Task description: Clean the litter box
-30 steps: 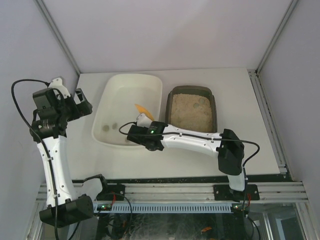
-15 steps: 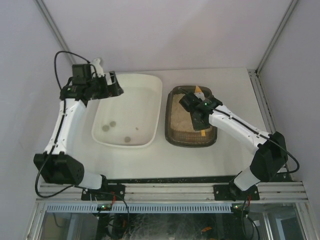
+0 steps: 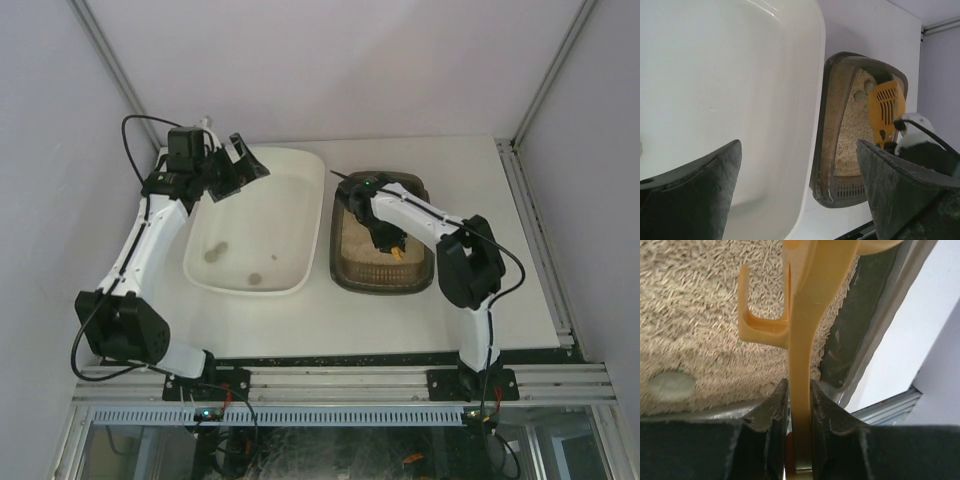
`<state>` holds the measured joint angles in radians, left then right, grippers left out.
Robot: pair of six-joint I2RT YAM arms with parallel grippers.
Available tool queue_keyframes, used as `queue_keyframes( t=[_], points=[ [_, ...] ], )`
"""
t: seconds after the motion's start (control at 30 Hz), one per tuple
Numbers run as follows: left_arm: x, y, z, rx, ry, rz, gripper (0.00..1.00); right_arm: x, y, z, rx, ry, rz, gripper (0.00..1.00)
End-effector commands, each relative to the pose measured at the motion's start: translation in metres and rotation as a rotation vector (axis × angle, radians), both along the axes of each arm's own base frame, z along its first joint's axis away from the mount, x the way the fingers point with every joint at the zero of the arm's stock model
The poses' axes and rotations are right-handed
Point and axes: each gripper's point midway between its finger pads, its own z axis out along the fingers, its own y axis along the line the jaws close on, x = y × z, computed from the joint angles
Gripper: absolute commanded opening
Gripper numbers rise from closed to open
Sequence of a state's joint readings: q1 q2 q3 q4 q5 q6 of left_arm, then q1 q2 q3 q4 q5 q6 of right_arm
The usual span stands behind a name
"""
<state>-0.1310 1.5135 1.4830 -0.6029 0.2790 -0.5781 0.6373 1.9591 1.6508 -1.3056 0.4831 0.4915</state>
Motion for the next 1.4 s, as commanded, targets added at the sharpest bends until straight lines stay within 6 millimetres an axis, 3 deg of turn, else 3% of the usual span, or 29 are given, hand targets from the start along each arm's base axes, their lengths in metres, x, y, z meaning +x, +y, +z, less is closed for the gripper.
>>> queue_keyframes(
  t=[0.0, 0.33, 0.5, 0.73, 1.07, 1.17, 1.37],
  points=[
    [-0.016, 0.012, 0.023, 0.012, -0.102, 0.057, 1.00, 0.016, -0.012, 0.007, -0.168, -0.029, -0.005, 0.00],
    [-0.034, 0.021, 0.006, 0.054, -0.135, 0.045, 1.00, 0.023, -0.033, -0.004, -0.299, 0.007, -0.060, 0.00],
    [-0.035, 0.029, -0.002, 0.066, -0.137, 0.058, 1.00, 0.026, -0.047, 0.006, -0.354, -0.007, -0.087, 0.00],
    [-0.033, 0.031, -0.014, 0.059, -0.126, 0.064, 1.00, 0.038, -0.052, -0.011, -0.322, 0.043, -0.089, 0.00],
    [-0.026, 0.035, -0.028, 0.077, -0.088, 0.080, 1.00, 0.058, -0.020, -0.046, -0.101, 0.127, 0.027, 0.00],
    [-0.024, 0.036, -0.034, 0.084, -0.073, 0.079, 1.00, 0.057, -0.003, -0.048, -0.001, 0.142, 0.057, 0.00],
    [-0.018, 0.038, -0.042, 0.096, -0.049, 0.069, 1.00, 0.040, 0.021, -0.030, 0.202, 0.132, 0.073, 0.00]
  ],
)
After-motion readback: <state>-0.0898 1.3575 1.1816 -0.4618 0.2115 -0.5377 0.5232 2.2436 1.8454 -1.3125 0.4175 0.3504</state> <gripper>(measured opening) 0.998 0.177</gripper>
